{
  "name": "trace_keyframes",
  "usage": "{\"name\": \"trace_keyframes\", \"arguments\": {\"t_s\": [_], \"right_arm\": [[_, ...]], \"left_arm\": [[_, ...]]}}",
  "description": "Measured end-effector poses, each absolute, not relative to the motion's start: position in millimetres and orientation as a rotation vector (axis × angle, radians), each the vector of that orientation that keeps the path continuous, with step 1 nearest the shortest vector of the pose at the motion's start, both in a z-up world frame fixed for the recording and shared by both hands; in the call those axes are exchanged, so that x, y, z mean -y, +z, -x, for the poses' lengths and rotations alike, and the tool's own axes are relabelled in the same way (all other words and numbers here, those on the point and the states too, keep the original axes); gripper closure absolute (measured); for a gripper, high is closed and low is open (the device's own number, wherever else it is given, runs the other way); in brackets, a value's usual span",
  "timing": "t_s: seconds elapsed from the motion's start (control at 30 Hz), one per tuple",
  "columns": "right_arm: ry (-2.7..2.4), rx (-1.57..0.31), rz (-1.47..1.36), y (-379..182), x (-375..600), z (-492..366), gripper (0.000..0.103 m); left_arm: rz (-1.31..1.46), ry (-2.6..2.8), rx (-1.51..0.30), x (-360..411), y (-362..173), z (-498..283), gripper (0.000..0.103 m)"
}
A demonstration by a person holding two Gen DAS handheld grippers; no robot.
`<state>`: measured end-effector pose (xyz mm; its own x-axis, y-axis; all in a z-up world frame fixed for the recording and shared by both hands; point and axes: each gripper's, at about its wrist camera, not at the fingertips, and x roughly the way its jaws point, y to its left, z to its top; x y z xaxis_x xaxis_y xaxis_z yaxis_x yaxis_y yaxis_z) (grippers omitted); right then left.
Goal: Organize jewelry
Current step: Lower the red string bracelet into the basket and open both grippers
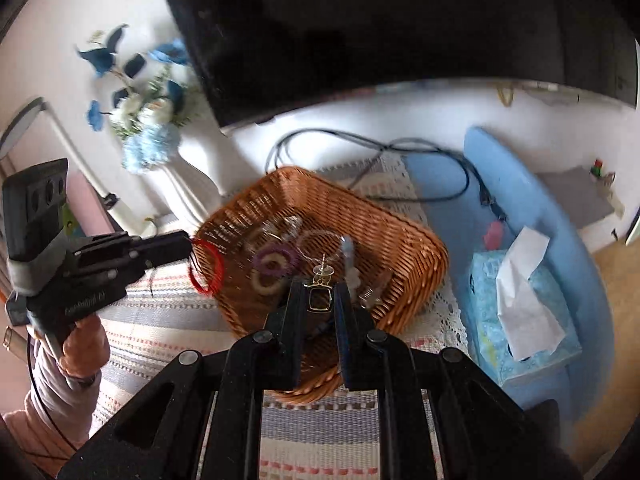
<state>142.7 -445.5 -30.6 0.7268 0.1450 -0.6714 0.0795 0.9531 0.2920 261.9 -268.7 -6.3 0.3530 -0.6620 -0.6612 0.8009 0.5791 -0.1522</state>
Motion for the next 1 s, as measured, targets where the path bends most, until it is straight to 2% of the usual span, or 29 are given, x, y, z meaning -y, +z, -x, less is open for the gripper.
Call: {"name": "trace_keyframes", "arguments": {"t_s": [0.2, 0.53, 0.6, 0.67, 0.7, 0.73, 1.0], "right_arm": [[0.036, -0.843, -0.352, -57, 456, -164, 0.086], [0.043, -0.869, -0.372, -65, 458, -162, 0.086], [0.038, -0.879, -0.366, -66, 455, -160, 0.086], [0.033, -0.880, -0.380, -65, 453, -155, 0.086], [0.033, -0.877, -0.385, -65, 453, -153, 0.086], [0.030, -0.872, -0.391, -64, 452, -150, 0.085], [0.009, -0.791, -0.366, -24, 431, -124, 0.085]], "left_arm": [[-0.303, -1.016, -0.801, 320, -38, -254, 0.096], [-0.368, -1.015, -0.832, 340, -59, -239, 0.096], [-0.357, -1.030, -0.849, 338, -59, -239, 0.088], [-0.344, -1.036, -0.850, 331, -56, -237, 0.065], [-0.339, -1.030, -0.839, 327, -54, -236, 0.060], [-0.329, -1.021, -0.817, 319, -49, -233, 0.058], [-0.235, -0.998, -0.726, 262, -5, -212, 0.058]]}}
